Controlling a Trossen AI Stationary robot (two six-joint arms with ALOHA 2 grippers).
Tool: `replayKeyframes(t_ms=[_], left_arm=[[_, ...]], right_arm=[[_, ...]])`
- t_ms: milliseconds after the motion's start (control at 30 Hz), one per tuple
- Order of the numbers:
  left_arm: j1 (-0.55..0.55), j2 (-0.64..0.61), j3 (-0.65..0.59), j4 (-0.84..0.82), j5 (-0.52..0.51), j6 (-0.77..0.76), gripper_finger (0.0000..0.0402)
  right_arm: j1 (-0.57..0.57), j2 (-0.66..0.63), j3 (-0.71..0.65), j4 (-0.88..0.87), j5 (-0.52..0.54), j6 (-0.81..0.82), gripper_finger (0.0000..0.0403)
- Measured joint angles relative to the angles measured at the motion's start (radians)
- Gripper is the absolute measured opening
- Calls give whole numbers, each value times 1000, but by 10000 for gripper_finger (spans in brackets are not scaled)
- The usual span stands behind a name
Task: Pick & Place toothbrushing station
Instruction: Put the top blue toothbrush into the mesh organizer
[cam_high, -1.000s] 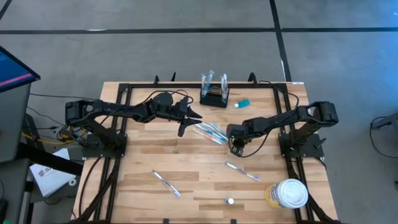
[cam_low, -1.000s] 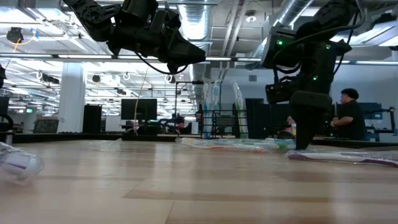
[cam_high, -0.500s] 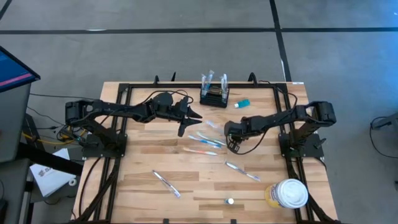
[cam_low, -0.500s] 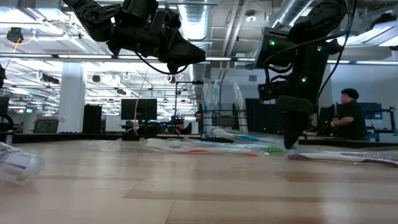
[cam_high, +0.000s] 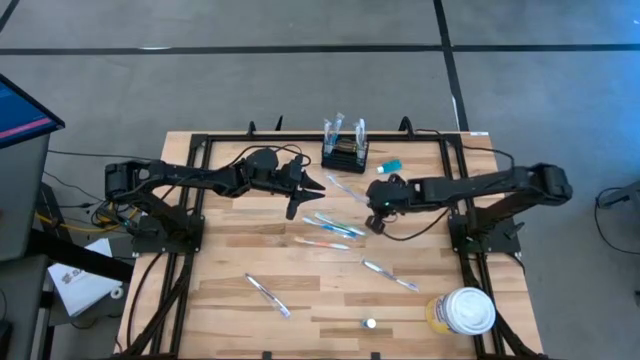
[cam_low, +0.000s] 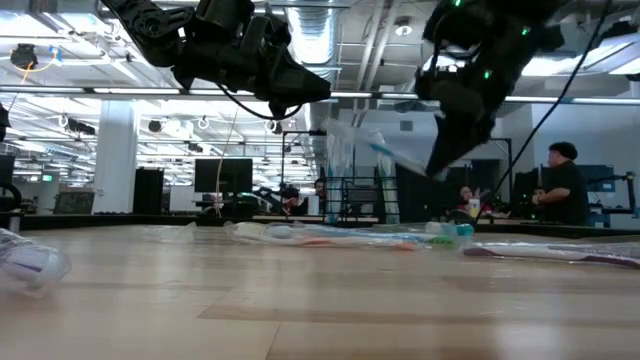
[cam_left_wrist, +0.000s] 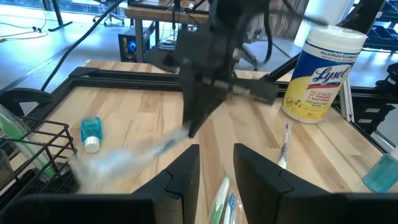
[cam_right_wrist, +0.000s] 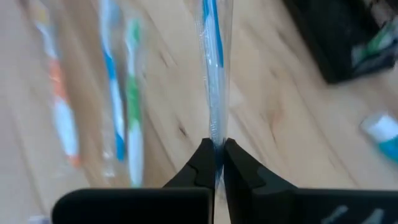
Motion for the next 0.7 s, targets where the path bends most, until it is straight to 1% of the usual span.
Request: replayKeyframes(t_ms=[167, 333, 533, 700], left_arm=[[0, 0, 0, 14, 0, 0, 92], [0, 0, 0, 65, 0, -1, 92], [0, 0, 0, 199, 0, -15, 92], [0, 0, 0, 257, 0, -18, 92]], right_arm=[[5, -88, 0, 50, 19, -31, 1], [27, -137, 0, 119, 28, -80, 1], [55, -149, 0, 216, 27, -141, 1], [60, -149, 0, 289, 25, -179, 1]])
